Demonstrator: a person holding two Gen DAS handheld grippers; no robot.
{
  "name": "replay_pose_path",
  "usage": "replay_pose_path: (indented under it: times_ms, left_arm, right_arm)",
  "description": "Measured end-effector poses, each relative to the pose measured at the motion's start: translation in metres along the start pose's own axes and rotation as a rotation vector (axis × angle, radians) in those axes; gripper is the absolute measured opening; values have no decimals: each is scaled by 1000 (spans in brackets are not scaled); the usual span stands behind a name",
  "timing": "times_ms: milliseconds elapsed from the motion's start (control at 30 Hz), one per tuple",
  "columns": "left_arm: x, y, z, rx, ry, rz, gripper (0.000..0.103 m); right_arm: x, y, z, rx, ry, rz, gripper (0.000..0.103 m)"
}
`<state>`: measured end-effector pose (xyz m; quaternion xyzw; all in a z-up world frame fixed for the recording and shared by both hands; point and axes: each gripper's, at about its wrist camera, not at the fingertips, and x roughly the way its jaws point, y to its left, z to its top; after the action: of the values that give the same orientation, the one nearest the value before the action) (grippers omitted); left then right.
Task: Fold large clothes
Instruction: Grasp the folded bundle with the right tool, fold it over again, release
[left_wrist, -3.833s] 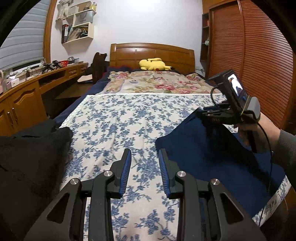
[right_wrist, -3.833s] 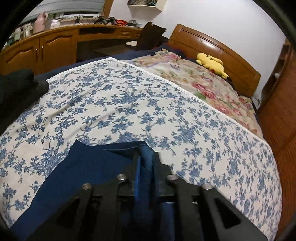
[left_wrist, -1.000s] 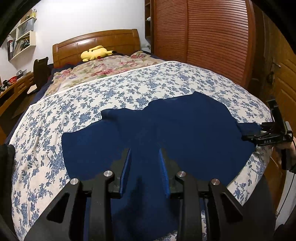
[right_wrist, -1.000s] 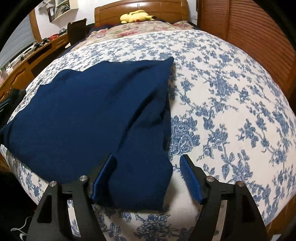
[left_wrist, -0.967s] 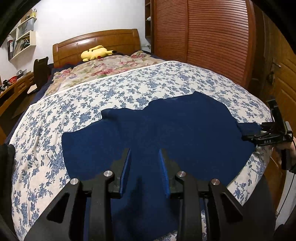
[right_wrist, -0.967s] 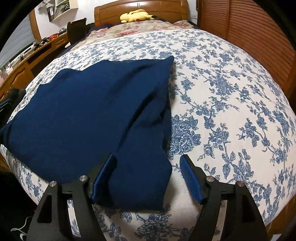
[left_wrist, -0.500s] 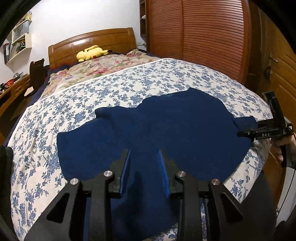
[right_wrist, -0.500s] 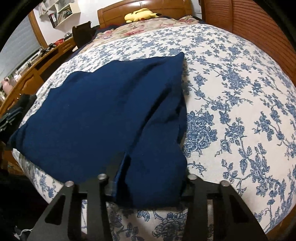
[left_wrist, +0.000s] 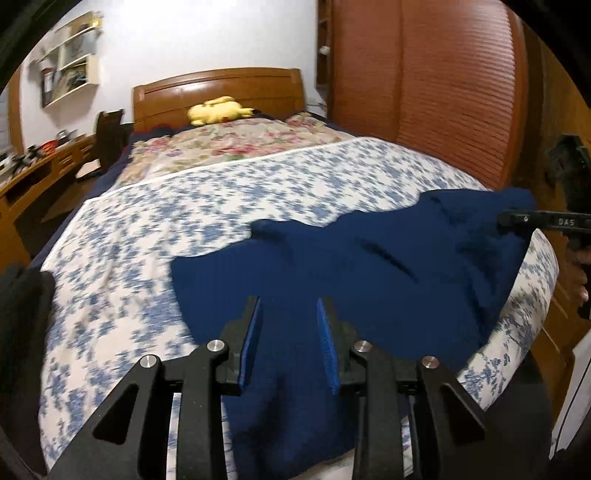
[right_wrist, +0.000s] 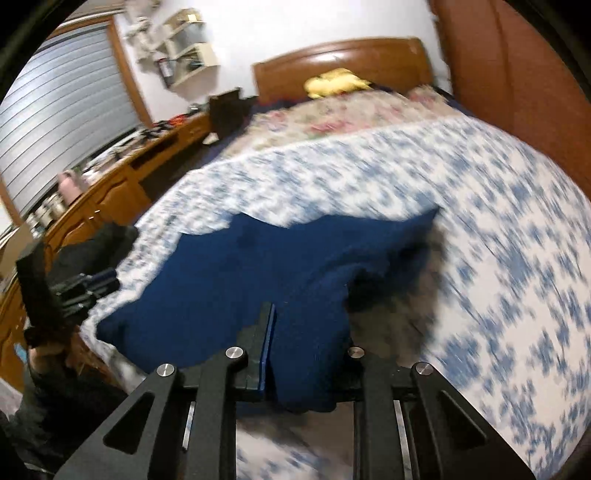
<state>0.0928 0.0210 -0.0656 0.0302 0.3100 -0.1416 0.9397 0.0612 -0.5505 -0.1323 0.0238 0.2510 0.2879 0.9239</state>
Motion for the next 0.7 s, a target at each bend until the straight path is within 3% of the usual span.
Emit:
replay_pose_path:
  times_ms: [333,433,533,700]
  left_arm:
    - [-32,80,-19,-121,-43,98,31]
    - [-36,95,-25,-148,-40,122,31]
    - [-37,105,-27,-170,-39,126,31]
    - [-39,105,-22,-177,-52,108,31]
  right_arm:
    - [78,150,36,-205,8,240,20]
    - [110,184,27,-254,75,239,26]
    - [134,194,26,-254,135,266,31]
    - [128,202,34,-331,121,216,36]
